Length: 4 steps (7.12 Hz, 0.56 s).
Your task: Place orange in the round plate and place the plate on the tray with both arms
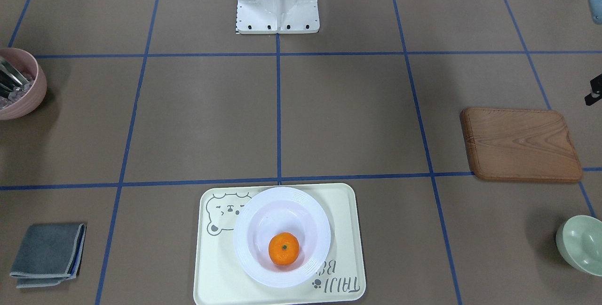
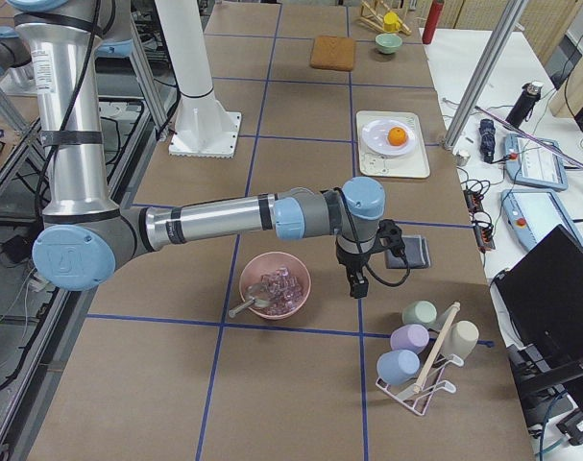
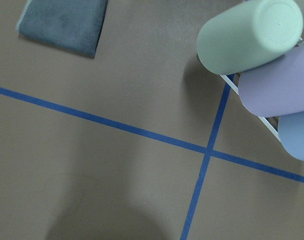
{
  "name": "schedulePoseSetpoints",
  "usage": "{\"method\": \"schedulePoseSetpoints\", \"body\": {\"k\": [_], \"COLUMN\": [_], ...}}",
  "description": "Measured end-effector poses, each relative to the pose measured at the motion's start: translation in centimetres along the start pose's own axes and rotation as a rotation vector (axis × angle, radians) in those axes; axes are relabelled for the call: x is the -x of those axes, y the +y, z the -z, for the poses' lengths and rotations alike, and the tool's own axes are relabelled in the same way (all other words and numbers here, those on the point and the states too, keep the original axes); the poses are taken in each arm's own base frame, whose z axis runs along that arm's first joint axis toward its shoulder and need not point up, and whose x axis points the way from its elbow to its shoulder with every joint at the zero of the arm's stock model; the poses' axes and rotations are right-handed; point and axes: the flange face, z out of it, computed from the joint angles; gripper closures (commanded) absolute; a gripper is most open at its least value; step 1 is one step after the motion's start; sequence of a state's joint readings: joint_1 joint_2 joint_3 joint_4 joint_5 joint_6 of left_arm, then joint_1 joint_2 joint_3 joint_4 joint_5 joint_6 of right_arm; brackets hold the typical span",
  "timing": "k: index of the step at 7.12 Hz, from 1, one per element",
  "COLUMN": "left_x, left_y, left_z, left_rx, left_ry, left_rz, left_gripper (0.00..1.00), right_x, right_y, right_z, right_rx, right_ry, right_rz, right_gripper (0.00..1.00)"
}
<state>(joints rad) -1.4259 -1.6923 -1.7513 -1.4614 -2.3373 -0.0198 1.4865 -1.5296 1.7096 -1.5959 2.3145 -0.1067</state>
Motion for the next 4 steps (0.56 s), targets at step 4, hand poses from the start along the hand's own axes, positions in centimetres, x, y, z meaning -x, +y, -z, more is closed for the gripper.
{"method": "schedulePoseSetpoints", "body": {"k": [4], "left_x": [1.9], "left_y": [1.1], "left_z": [-0.3], "left_rx": [0.014], "left_ry": [-0.001], "left_rz": [0.043], "left_gripper": [0.02], "right_x": [-0.2], "right_y": [1.4], "right_z": [-0.5], "right_rx": [0.011], "right_ry": [-0.002], "right_rz": [-0.01], "right_gripper": [0.0]}}
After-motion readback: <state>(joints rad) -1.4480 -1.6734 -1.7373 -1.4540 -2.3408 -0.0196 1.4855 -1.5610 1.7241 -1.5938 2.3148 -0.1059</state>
